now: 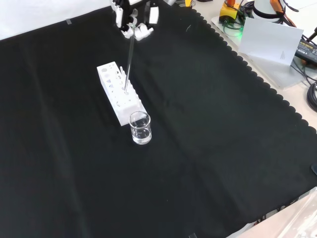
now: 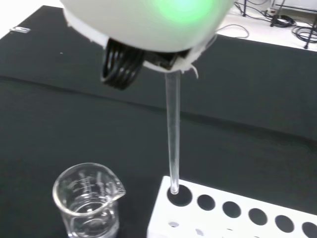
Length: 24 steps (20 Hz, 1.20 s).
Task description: Stir in the beaker to the left of the white test tube rack with the glass rod.
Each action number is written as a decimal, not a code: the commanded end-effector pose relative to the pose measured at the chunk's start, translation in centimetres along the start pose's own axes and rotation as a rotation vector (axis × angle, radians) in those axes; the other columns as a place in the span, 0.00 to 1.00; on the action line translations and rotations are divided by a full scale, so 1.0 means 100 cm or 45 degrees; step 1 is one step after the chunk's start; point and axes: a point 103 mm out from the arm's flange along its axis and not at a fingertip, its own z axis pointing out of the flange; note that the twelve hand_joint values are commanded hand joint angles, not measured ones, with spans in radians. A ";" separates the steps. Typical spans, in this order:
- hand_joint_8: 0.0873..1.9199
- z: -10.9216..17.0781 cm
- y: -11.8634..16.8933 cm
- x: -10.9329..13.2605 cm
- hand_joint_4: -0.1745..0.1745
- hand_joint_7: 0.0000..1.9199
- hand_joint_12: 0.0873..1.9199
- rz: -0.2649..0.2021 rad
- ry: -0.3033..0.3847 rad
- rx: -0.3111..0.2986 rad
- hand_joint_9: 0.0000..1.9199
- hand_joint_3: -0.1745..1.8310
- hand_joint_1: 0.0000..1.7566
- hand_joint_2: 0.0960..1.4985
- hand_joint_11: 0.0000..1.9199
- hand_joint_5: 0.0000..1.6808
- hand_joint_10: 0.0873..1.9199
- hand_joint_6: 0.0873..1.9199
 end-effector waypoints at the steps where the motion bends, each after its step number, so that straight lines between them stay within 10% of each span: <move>1: 0.38 -0.007 -0.011 0.008 0.00 0.87 0.32 -0.025 0.016 -0.011 0.99 0.59 0.70 0.25 0.92 0.81 0.30 0.33; 24: 0.38 -0.009 0.003 0.046 0.00 0.87 0.32 -0.204 0.150 -0.006 0.99 0.59 0.70 0.24 0.93 0.82 0.30 0.32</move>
